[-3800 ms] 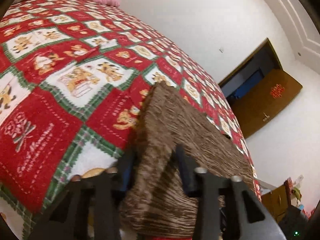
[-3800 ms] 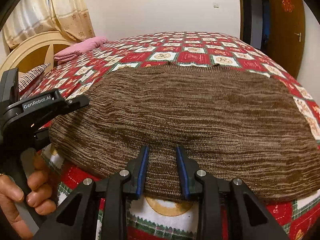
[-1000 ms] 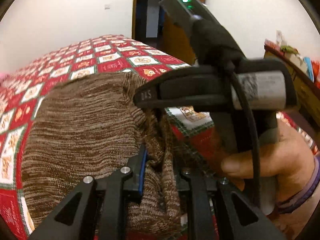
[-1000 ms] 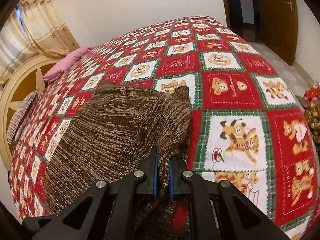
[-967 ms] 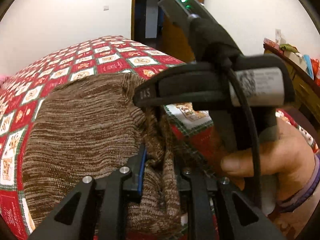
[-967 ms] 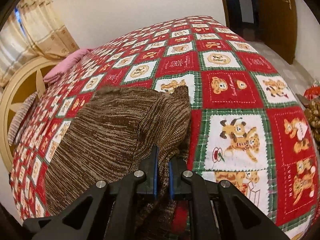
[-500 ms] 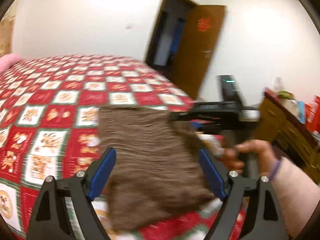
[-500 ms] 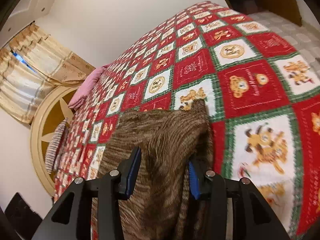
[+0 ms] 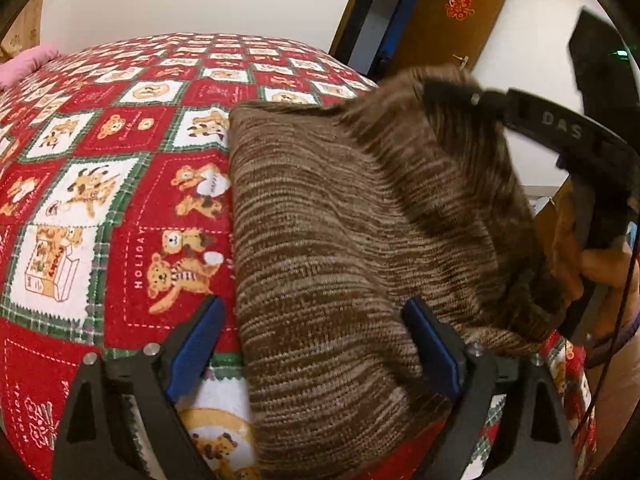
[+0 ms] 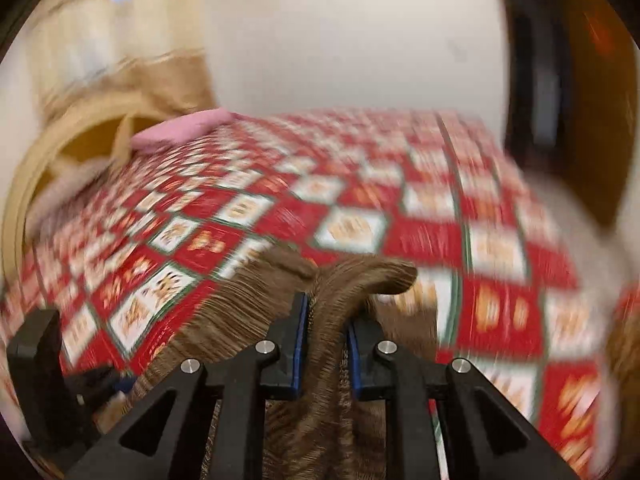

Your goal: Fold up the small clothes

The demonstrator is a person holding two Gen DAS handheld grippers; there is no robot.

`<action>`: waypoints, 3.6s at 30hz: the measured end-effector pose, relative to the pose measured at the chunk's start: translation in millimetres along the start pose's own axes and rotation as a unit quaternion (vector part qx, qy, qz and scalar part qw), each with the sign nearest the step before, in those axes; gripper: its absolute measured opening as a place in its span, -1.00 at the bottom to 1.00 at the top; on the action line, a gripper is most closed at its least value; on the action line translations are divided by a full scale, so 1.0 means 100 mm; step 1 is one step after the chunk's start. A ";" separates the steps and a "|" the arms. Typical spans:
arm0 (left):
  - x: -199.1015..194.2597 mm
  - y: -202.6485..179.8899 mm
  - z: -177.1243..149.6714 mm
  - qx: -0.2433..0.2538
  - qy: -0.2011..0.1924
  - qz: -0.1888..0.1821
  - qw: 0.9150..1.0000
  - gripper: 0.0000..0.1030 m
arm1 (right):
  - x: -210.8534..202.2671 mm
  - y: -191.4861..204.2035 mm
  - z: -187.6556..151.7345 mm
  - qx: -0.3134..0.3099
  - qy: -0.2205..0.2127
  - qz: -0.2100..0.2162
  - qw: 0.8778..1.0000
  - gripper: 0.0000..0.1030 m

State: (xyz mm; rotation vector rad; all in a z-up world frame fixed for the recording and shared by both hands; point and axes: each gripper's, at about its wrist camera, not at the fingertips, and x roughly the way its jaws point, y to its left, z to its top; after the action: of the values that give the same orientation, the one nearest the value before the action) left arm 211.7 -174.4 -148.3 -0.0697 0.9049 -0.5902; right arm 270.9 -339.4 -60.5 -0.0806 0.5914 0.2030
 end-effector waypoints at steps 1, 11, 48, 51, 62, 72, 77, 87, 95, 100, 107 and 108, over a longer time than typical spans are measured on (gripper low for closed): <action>0.00 0.00 -0.01 -0.001 0.000 -0.004 1.000 0.82 | 0.05 0.00 0.00 -0.017 0.004 -0.021 1.000 -0.66; 0.00 0.07 0.00 0.001 0.002 -0.014 1.000 0.93 | -0.02 -1.01 -0.58 0.226 0.083 -0.086 0.967 -0.31; -0.69 0.33 -0.51 0.034 0.005 0.001 0.999 0.97 | -1.52 0.13 -1.52 0.271 0.072 -0.106 0.954 -0.84; -0.74 0.35 -0.38 0.000 -0.011 -0.008 1.000 0.97 | -1.61 0.33 -1.29 0.216 0.034 -0.099 0.971 -0.84; -0.28 0.26 -0.19 0.039 0.020 0.128 0.991 1.00 | -0.64 0.38 -1.23 0.182 0.121 -0.093 0.971 -0.84; -0.30 0.24 -0.24 0.050 0.008 0.133 0.990 1.00 | -0.77 0.19 -1.54 0.242 0.058 -0.049 0.967 -0.85; -0.30 0.24 -0.27 0.047 0.005 0.129 0.990 1.00 | -0.76 0.27 -1.53 0.219 0.055 -0.070 0.972 -0.84; -0.39 0.27 -0.36 0.053 0.019 0.112 0.992 1.00 | -0.84 0.29 -1.53 0.225 0.059 -0.070 0.970 -0.84; -0.68 0.49 -0.28 0.013 0.013 0.007 1.000 1.00 | -1.06 0.19 -1.47 0.277 0.086 -0.037 0.956 -0.83; -0.66 0.63 0.28 -0.047 -0.012 -0.058 0.997 1.00 | -1.16 -0.28 -1.03 0.326 0.044 0.021 0.944 0.02; 0.14 0.88 1.01 -0.122 0.028 -0.110 0.986 1.00 | -0.38 -1.11 -0.68 0.370 0.054 0.081 0.924 0.65; 0.25 0.93 1.05 -0.138 0.037 -0.116 0.983 1.00 | -0.19 -1.20 -0.68 0.370 0.070 0.072 0.924 0.62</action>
State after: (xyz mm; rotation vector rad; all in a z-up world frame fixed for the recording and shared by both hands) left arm 345.5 -128.3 -128.3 -0.4094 1.0543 -0.6833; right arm 244.0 -468.6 -103.8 0.6900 0.7852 0.1048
